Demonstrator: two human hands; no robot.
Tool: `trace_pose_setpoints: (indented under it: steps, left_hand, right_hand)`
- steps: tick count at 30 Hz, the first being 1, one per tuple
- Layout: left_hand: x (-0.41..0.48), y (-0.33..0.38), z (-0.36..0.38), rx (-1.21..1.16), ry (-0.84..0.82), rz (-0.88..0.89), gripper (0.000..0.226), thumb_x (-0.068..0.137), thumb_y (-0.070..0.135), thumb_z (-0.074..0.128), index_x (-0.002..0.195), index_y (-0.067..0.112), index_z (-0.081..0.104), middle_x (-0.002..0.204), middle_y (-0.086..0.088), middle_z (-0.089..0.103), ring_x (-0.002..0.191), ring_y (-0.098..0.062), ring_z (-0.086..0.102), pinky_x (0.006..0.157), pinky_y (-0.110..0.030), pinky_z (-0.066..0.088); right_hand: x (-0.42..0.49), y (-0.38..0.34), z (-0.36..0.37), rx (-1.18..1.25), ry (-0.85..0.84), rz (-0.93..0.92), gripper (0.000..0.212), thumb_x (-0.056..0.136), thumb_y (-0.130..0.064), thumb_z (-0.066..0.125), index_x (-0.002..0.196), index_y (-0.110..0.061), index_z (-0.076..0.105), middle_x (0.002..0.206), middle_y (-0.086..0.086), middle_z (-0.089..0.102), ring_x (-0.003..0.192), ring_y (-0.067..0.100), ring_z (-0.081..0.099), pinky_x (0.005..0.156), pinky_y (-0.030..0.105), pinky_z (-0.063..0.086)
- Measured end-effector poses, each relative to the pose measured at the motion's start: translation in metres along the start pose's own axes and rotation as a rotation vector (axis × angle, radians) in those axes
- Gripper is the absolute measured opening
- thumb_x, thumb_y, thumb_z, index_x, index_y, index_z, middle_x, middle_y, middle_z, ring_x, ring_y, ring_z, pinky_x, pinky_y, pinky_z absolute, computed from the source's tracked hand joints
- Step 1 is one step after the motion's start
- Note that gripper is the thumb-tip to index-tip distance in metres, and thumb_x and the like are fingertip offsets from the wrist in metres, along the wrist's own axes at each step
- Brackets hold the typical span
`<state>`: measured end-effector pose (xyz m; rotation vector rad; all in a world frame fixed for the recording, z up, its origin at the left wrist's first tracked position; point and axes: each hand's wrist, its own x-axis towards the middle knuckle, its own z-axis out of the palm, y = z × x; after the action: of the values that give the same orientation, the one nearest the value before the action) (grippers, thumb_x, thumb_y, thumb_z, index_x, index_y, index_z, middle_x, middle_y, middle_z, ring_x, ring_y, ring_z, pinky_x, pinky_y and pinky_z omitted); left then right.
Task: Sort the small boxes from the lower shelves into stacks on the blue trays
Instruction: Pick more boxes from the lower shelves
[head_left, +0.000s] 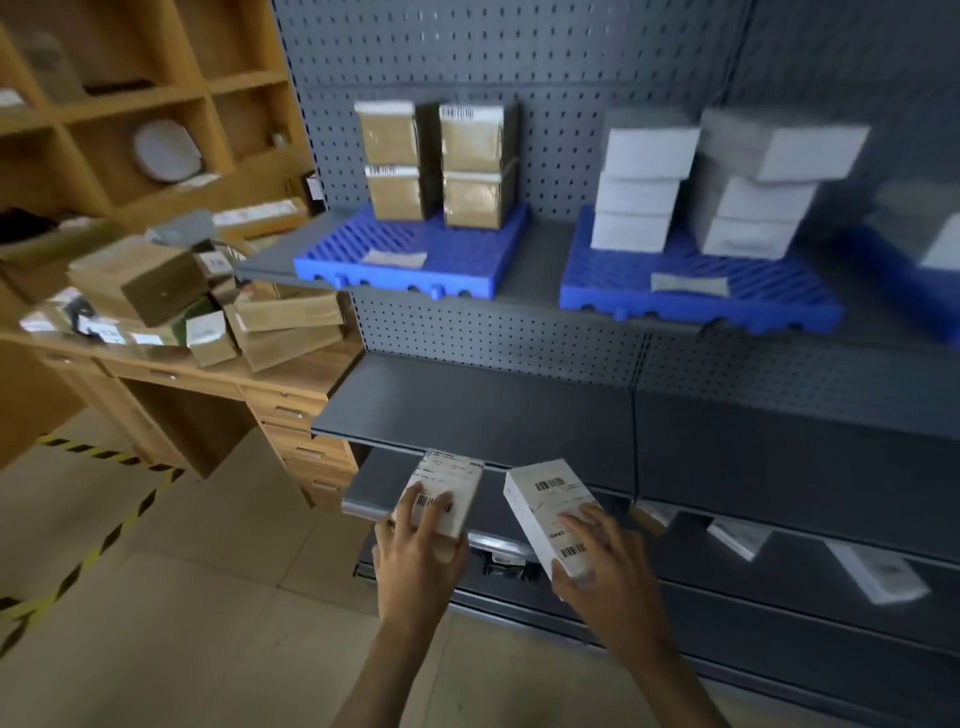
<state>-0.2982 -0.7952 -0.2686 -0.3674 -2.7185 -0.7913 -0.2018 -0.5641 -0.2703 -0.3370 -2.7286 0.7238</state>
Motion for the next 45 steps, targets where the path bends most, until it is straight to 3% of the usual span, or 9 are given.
trace_pose_setpoints:
  steps: [7,15,20,28,33,39,45]
  left_hand:
    - [0.024,0.082,-0.097,0.007,0.067,0.065,0.061,0.069,0.037,0.086,0.126,0.03,0.064,0.149,-0.001,0.048,0.11,-0.034,0.052,0.08,-0.047,0.053]
    - [0.049,0.155,-0.156,-0.057,0.198,0.131,0.062,0.069,0.037,0.086,0.125,0.03,0.061,0.148,-0.001,0.049,0.11,-0.034,0.052,0.079,-0.047,0.054]
    - [0.068,0.188,-0.176,-0.044,0.258,0.141,0.063,0.069,0.039,0.084,0.126,0.032,0.058,0.15,-0.001,0.048,0.115,-0.035,0.052,0.083,-0.048,0.053]
    - [0.125,0.216,-0.203,-0.012,0.36,0.189,0.063,0.072,0.045,0.081,0.129,0.031,0.057,0.15,0.002,0.046,0.11,-0.03,0.049,0.076,-0.045,0.055]
    - [0.199,0.223,-0.211,-0.019,0.419,0.224,0.059,0.075,0.048,0.077,0.127,0.03,0.058,0.149,0.003,0.046,0.112,-0.032,0.049,0.077,-0.046,0.054]
    - [0.313,0.23,-0.22,-0.056,0.491,0.248,0.058,0.075,0.048,0.076,0.125,0.028,0.057,0.147,0.002,0.048,0.116,-0.033,0.048,0.079,-0.049,0.055]
    - [0.417,0.228,-0.217,-0.034,0.443,0.242,0.059,0.079,0.053,0.071,0.129,0.027,0.054,0.145,-0.002,0.047,0.117,-0.036,0.048,0.081,-0.048,0.05]
  right_hand:
    - [0.005,-0.057,-0.131,0.031,0.159,-0.007,0.062,0.072,-0.056,0.065,0.131,-0.038,0.062,0.144,-0.022,0.044,0.116,0.012,0.047,0.088,0.042,0.055]
    - [0.008,-0.083,-0.232,0.088,0.324,-0.042,0.059,0.075,-0.047,0.078,0.131,-0.038,0.061,0.147,-0.026,0.041,0.116,0.01,0.047,0.089,0.032,0.051]
    - [0.019,-0.089,-0.275,0.104,0.395,-0.072,0.059,0.074,-0.056,0.07,0.13,-0.039,0.06,0.147,-0.027,0.042,0.123,0.01,0.05,0.089,0.037,0.055]
    - [0.057,-0.101,-0.306,0.12,0.473,-0.118,0.066,0.073,-0.066,0.058,0.133,-0.039,0.059,0.145,-0.023,0.046,0.124,0.011,0.051,0.088,0.037,0.056]
    - [0.101,-0.11,-0.315,0.108,0.513,-0.131,0.061,0.077,-0.057,0.071,0.134,-0.037,0.059,0.145,-0.022,0.046,0.125,0.012,0.049,0.091,0.035,0.052]
    - [0.169,-0.129,-0.321,0.059,0.583,-0.135,0.059,0.079,-0.055,0.071,0.134,-0.036,0.059,0.143,-0.023,0.047,0.123,0.011,0.048,0.085,0.029,0.046]
    - [0.237,-0.142,-0.319,0.026,0.67,-0.115,0.055,0.08,-0.045,0.077,0.132,-0.035,0.061,0.141,-0.019,0.05,0.124,0.016,0.051,0.088,0.038,0.053]
